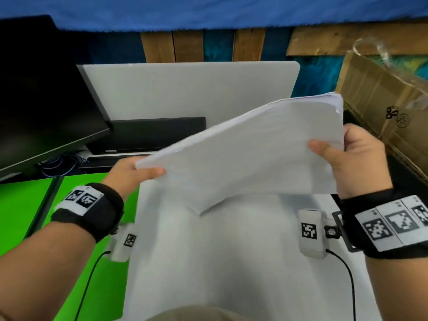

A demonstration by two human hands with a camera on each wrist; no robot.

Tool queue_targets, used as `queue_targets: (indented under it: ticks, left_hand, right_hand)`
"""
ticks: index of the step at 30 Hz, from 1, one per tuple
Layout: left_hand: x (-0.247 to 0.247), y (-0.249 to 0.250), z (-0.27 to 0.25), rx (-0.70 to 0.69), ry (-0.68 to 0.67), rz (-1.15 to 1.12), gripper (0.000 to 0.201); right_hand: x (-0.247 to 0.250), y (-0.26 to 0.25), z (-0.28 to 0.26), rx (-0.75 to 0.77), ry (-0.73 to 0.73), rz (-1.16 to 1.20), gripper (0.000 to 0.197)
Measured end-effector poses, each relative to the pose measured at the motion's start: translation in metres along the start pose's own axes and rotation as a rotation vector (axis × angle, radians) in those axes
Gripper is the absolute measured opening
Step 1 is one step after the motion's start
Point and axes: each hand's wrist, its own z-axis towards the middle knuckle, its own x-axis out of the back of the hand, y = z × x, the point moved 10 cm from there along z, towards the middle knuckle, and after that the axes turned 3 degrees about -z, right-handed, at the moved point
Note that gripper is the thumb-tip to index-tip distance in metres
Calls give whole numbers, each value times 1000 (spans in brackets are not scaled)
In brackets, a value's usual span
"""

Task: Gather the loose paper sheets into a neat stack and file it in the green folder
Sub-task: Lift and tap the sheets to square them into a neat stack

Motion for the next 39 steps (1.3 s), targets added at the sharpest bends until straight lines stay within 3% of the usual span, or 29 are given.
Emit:
queue_targets:
  ticks: [2,3,7,10,13,16,19,22,27,30,33,36,38,39]
  left_hand:
    - [-3,3,2,-23,-10,-356,66]
    - [-7,7,2,-37,-7,-431,73]
    - [-11,30,-5,-189,178,-384,34]
    - [-24,20,-12,-219,205,-235,35]
    - [-37,-12,-16,-124,178,-52,35]
    - [-32,-23,-15,-76,219,75,31]
    - [-30,-12,-14,-95,229,-79,33]
    - [-29,7,-18,-127,242,-311,19]
    - [-22,4,-7,-72,350,-335,10]
    - [-17,1,-5,-93,395,-314,19]
    - [-15,3,-6,-114,403,-334,25]
    - [-22,8,-10,-174,291,-339,13]
    - [-29,3,-10,-188,207,-313,38]
    - [-31,-4,-10,-178,197,-271,51]
  right_hand:
    - [-6,10,-5,-46,28,88,20]
    - [-7,11,-8,-39,67,98,22]
    - [-10,21,-27,14,184,41,17]
    - [-20,58,-42,-92,168,-57,26]
    - [-36,98,-50,-281,70,-143,11]
    - [-39,102,-48,-296,39,-130,25]
    - [-36,94,-40,-265,51,-35,24]
    - [-34,89,-37,-261,71,77,6]
    - [-31,95,-31,-335,212,136,38]
    - [-25,101,-23,-344,241,57,37]
    - [-23,96,-18,-293,229,32,31]
    - [-32,92,-19,-275,127,32,20]
    - [-41,93,-21,-272,-13,12,9]
    - [-44,97,-23,-265,-66,16,20]
